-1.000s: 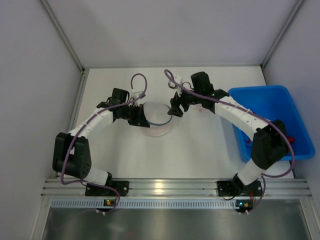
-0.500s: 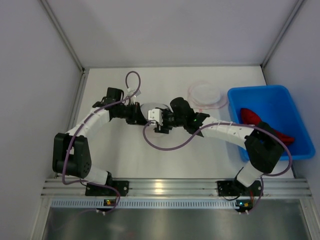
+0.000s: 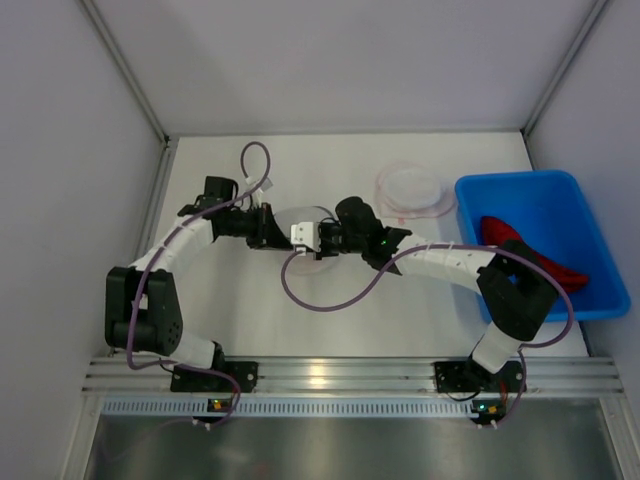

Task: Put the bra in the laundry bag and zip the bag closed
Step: Zip the zipper on the laundry bag.

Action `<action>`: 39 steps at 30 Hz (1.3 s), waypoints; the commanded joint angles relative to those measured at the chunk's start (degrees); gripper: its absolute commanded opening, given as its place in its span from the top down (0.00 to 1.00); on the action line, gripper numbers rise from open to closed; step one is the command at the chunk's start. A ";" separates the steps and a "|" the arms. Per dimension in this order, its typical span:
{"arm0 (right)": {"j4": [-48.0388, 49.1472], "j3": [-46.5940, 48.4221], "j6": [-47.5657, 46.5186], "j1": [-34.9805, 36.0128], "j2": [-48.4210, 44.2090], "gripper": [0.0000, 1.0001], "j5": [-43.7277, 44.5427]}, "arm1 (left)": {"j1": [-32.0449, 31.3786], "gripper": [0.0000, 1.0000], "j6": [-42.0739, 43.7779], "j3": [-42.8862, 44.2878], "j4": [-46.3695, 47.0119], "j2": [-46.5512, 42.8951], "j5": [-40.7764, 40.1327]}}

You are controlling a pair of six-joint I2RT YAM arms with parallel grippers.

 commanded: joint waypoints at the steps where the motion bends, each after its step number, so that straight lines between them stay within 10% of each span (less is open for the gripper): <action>1: 2.78 -0.44 -2.16 0.43 -0.78 1.00 -0.77 | 3.35 1.00 -0.44 -0.37 1.98 -0.42 3.43; 15: 1.99 -1.41 -3.21 -4.58 -2.10 0.99 -1.21 | 9.33 1.00 3.96 -0.81 0.31 -0.77 4.39; 18: -0.64 1.23 -1.03 -4.93 -2.53 0.59 -4.02 | 8.19 1.00 3.78 -0.28 0.31 -0.86 6.23; 22: -1.35 2.98 1.88 -3.62 -3.94 0.44 -8.68 | 5.38 1.00 2.20 0.68 0.40 -1.21 7.21; 34: -2.84 7.56 -1.98 0.96 3.34 0.53 -7.28 | 2.83 1.00 -2.54 2.44 0.49 -2.26 7.04; 39: -3.20 7.38 -2.77 -1.50 3.88 0.88 -7.46 | 2.83 1.00 -5.80 2.35 0.40 -2.53 6.25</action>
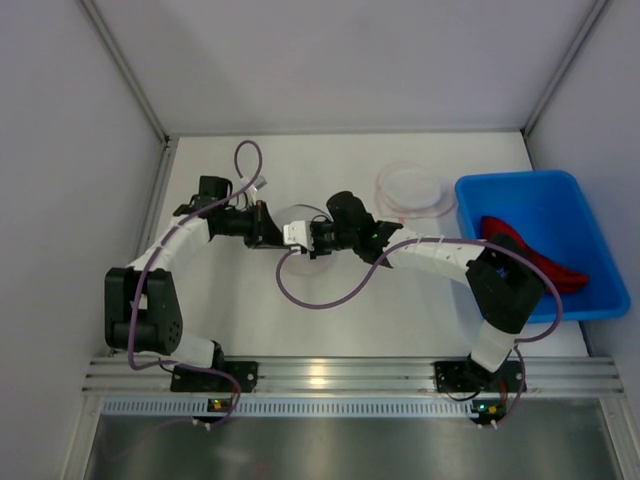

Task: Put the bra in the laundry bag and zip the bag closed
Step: Zip the zipper on the laundry bag.

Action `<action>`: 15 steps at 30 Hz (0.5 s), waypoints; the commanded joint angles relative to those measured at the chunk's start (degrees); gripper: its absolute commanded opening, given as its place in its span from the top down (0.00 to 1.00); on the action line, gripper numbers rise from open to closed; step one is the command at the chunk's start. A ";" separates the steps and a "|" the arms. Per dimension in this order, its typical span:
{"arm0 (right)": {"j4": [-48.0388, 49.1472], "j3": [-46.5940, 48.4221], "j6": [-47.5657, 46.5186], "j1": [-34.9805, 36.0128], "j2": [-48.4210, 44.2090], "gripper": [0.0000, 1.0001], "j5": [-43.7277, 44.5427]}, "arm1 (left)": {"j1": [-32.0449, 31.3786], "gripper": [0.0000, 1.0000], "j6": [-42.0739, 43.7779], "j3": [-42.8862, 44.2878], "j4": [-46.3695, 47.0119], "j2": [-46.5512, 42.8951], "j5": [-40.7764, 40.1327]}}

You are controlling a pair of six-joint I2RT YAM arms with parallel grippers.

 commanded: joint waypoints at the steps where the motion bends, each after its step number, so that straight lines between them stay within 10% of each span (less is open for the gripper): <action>1: -0.05 1.85 -1.40 -1.78 -0.14 0.92 -0.94 | -0.12 1.00 -2.45 2.11 0.77 -2.57 1.30; 15: 0.13 -1.14 -7.02 -9.43 -1.55 0.92 -3.14 | 11.39 1.00 -0.17 3.87 0.77 1.30 6.57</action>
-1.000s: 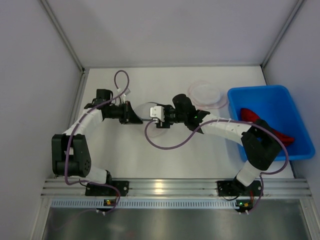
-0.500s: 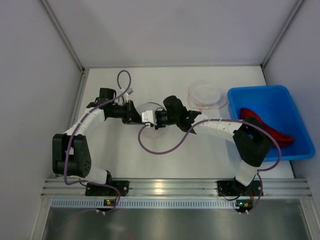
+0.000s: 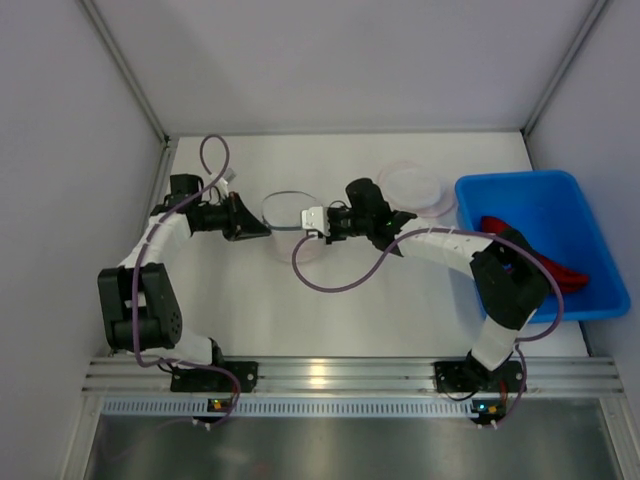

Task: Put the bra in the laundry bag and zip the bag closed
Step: Zip the zipper on the laundry bag.

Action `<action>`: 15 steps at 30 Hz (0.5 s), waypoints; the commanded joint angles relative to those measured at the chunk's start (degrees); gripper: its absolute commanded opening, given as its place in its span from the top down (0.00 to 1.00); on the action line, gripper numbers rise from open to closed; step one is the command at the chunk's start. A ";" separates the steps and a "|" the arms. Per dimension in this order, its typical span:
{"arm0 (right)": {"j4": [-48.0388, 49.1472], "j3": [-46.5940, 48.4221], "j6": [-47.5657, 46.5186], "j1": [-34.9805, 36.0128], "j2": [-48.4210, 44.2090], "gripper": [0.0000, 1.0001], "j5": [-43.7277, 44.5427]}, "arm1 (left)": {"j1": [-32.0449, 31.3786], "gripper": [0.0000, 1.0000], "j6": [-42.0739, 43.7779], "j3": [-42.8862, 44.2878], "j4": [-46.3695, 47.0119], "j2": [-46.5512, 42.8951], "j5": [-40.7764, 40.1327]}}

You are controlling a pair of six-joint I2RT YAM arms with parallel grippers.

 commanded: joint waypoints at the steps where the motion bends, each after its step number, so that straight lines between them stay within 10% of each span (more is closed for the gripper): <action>1: -1.83 1.42 -2.65 -2.29 -1.01 0.82 0.01 | 1.16 1.00 1.43 2.82 0.60 0.05 5.13; 6: -2.55 4.85 2.78 -1.50 -2.23 0.39 -1.74 | -3.67 1.00 1.34 2.38 0.60 -2.85 5.32; 15: -1.68 7.06 5.09 3.95 -2.15 0.39 -4.91 | -4.99 1.00 -0.15 2.29 0.69 -2.59 4.70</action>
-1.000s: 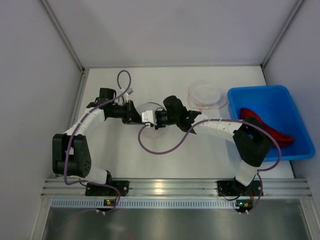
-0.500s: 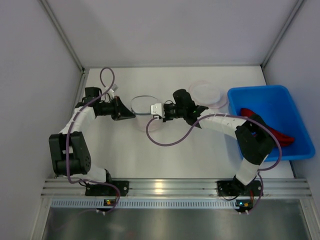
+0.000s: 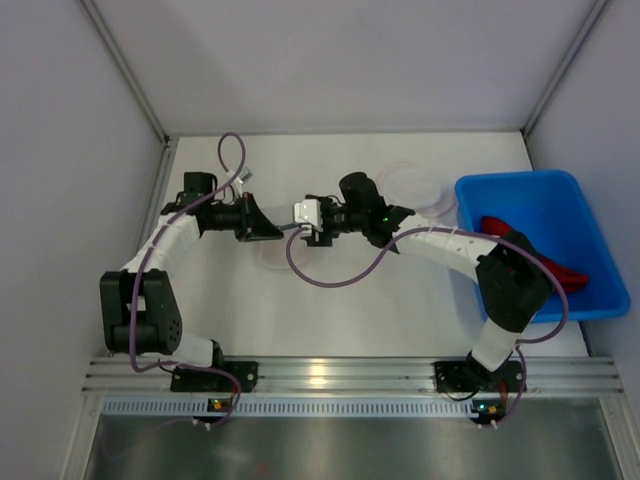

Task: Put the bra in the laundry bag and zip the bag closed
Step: Zip the zipper on the laundry bag.

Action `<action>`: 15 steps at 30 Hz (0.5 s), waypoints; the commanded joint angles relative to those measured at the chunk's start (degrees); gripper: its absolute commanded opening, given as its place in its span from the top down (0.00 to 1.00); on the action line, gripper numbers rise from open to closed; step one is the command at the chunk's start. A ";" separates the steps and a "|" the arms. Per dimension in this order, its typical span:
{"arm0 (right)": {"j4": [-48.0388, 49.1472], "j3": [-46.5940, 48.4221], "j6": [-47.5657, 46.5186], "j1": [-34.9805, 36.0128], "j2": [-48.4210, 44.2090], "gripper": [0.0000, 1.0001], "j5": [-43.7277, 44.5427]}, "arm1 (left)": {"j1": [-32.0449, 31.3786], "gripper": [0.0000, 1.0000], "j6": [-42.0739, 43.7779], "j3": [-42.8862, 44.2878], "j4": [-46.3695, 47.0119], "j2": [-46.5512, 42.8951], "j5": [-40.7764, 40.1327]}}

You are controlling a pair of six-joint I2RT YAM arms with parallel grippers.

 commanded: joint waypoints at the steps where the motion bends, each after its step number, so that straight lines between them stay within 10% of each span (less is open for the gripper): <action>1: 2.67 2.31 0.45 2.51 -0.90 0.39 -2.86 | 0.28 1.00 -0.24 1.84 0.75 -1.17 2.25; 10: 4.08 6.26 -1.13 4.18 3.41 0.42 -2.34 | -1.57 1.00 -0.42 1.13 0.84 -1.17 2.43; 15: 3.91 7.41 -0.87 4.80 5.52 0.84 -0.31 | -1.75 1.00 -2.17 0.78 0.66 -0.47 1.81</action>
